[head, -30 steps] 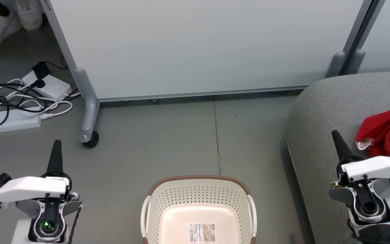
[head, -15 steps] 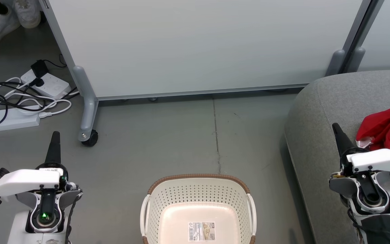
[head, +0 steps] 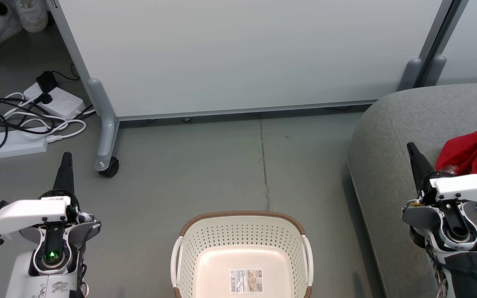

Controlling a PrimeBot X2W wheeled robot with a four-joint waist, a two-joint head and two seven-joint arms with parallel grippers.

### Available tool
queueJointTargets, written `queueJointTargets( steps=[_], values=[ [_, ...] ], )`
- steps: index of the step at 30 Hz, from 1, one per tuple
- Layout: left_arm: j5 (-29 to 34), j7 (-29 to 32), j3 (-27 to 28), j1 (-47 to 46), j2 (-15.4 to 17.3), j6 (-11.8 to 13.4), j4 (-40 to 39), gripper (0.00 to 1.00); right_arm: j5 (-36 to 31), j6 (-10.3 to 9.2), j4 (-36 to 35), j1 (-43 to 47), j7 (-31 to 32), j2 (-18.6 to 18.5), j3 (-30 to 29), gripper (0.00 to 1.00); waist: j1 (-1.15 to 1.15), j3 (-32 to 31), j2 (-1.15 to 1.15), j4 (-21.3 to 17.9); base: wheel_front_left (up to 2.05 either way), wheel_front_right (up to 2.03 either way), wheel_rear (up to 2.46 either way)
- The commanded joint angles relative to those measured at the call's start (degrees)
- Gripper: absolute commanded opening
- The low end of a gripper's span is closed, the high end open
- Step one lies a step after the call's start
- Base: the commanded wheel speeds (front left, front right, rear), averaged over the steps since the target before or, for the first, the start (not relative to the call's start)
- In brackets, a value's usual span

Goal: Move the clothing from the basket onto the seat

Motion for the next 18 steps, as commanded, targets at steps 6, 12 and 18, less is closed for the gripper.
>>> queueJointTargets(
  steps=[6, 12, 18],
  values=[
    [-2.9, 0.8, 1.0, -2.5, -0.1, -0.7, 0.8, 0.0, 3.3, 0.11, 1.2, -2.1, 0.6, -0.5, -0.4, 0.0, 0.0, 0.2, 0.0, -0.1, 0.0, 0.0, 0.0],
    [-4.5, 1.4, 1.4, -3.2, -0.4, -0.9, 1.5, 0.0, 5.1, 0.12, 2.0, -2.9, 0.9, -0.5, -0.6, 0.0, 0.0, 0.3, 0.0, -0.1, 0.0, 0.0, 0.0],
    [-6.6, 1.9, 1.9, -4.0, -0.7, -1.2, 2.2, 0.0, 7.3, 0.12, 3.0, -3.7, 1.1, -0.6, -0.8, 0.0, 0.0, 0.5, 0.0, -0.2, 0.0, 0.0, 0.0]
  ],
)
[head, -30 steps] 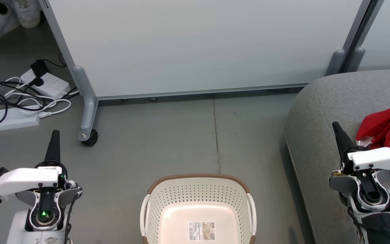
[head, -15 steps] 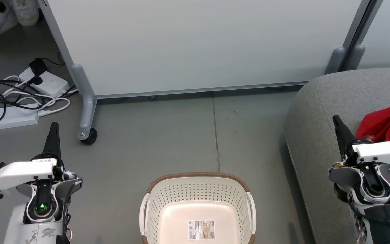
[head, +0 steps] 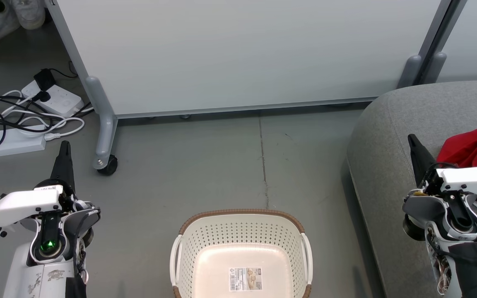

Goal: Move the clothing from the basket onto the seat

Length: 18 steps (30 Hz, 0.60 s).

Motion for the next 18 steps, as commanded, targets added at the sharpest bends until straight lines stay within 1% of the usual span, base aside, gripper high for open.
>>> queueJointTargets(
  steps=[1, 6, 18],
  values=[
    [-0.5, 0.3, 0.3, -1.0, 0.2, -0.5, 0.3, 0.0, 0.9, 0.12, 0.3, -0.9, 0.3, -0.5, -0.2, 0.0, 0.0, 0.0, 0.0, 0.0, 0.0, 0.0, 0.0],
    [-2.2, 0.7, 0.8, -1.8, -0.1, -0.6, 0.8, 0.0, 2.7, 0.12, 1.1, -1.6, 0.6, -0.5, -0.3, 0.0, 0.0, 0.2, 0.0, -0.1, 0.0, 0.0, 0.0],
    [-2.0, 0.6, 0.7, -1.5, 0.0, -0.6, 0.7, 0.0, 2.4, 0.12, 1.0, -1.5, 0.5, -0.5, -0.2, 0.0, 0.0, 0.2, 0.0, -0.1, 0.0, 0.0, 0.0]
  ],
)
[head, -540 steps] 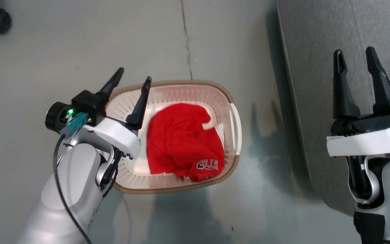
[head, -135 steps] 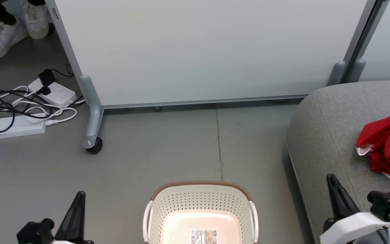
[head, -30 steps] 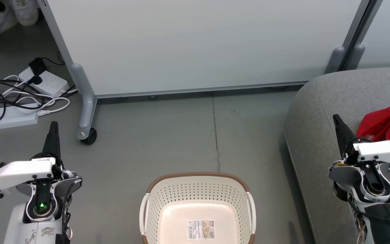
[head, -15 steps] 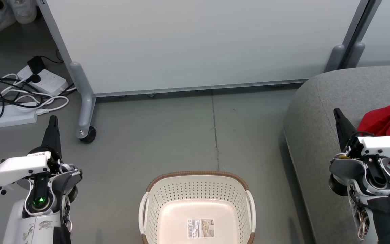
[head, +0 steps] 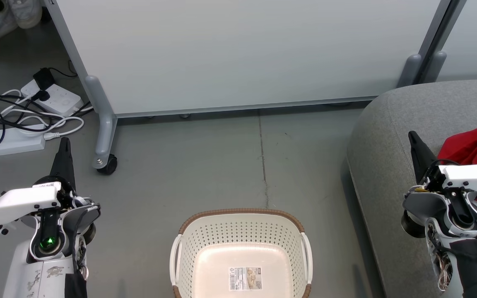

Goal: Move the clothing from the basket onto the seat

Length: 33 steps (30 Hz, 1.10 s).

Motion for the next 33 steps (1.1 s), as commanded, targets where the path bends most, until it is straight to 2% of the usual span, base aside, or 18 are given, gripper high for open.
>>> queueJointTargets(
  steps=[1, 33],
  values=[
    [-0.3, 0.1, 0.2, -0.5, 0.3, -0.2, 0.1, 0.0, 0.3, 0.12, 0.1, -0.5, 0.2, -0.5, -0.1, 0.0, 0.0, 0.0, 0.0, 0.0, 0.0, 0.0, 0.0],
    [-0.3, 0.1, 0.1, -0.5, 0.3, -0.2, 0.0, 0.0, 0.3, 0.12, 0.1, -0.5, 0.2, -0.5, 0.0, 0.0, 0.0, 0.0, 0.0, 0.0, 0.0, 0.0, 0.0]
  ],
)
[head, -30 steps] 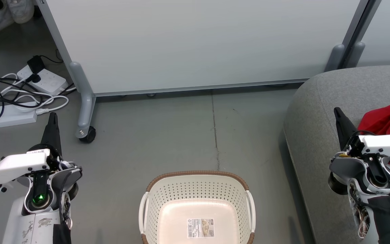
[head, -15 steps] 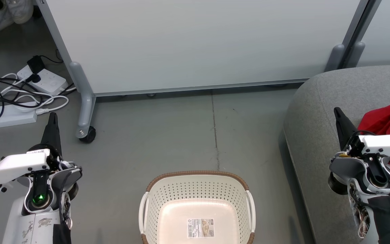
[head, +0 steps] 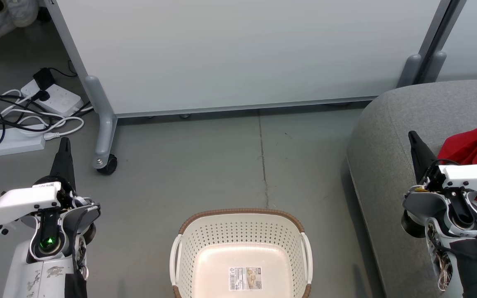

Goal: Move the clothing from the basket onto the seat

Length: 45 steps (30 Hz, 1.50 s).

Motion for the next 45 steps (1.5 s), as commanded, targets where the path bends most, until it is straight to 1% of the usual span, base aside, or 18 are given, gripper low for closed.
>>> queueJointTargets(
  steps=[1, 45],
  values=[
    [-0.2, 0.1, 0.1, -0.5, 0.3, -0.2, 0.0, 0.0, 0.3, 0.12, 0.1, -0.5, 0.2, -0.5, 0.0, 0.0, 0.0, 0.0, 0.0, 0.0, 0.0, 0.0, 0.0],
    [-0.2, 0.0, 0.1, -0.5, 0.3, -0.2, 0.0, 0.0, 0.3, 0.12, 0.1, -0.4, 0.2, -0.5, 0.0, 0.0, 0.0, 0.0, 0.0, 0.0, 0.0, 0.0, 0.0]
  ],
)
